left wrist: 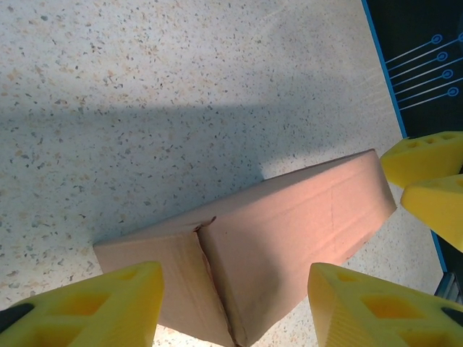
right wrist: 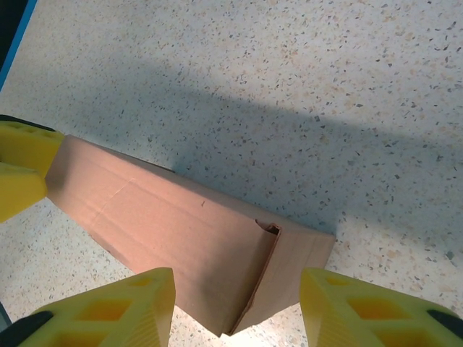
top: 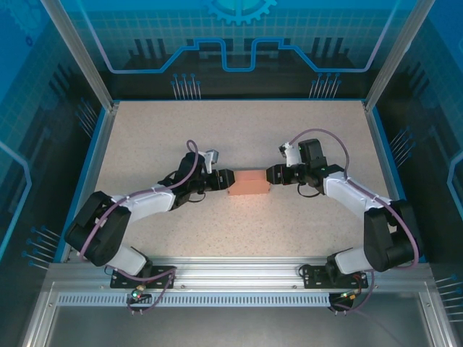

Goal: Fold the paper box

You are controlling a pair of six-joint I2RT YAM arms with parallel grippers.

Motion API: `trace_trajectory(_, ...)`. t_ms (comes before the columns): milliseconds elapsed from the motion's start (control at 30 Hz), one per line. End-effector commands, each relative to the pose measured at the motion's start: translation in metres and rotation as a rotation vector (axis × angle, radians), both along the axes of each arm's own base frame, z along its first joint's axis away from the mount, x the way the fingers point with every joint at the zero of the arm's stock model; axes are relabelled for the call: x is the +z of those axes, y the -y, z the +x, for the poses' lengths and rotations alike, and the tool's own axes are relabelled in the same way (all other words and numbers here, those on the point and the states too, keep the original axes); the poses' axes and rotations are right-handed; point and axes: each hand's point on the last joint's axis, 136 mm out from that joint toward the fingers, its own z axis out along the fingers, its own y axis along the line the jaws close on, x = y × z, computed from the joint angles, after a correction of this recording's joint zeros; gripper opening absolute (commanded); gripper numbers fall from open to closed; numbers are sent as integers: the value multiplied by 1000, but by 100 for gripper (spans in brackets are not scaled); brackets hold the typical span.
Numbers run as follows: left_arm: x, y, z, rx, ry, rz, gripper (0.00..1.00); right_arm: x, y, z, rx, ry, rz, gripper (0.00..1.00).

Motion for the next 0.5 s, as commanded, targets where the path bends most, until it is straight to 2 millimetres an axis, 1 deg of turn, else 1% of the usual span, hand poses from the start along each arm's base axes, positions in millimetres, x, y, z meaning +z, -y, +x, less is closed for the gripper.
trace_trajectory(0,8,6,5,-10,6,-41,56,-5,-7,-3,18,-16,22,50)
trace_trajectory(300,8,8,3,-18,3,-53,53,-6,-16,-5,39,-20,26,48)
trace_trajectory(467,10,11,3,-26,6,-71,51,0,-21,-4,50,-1,40,48)
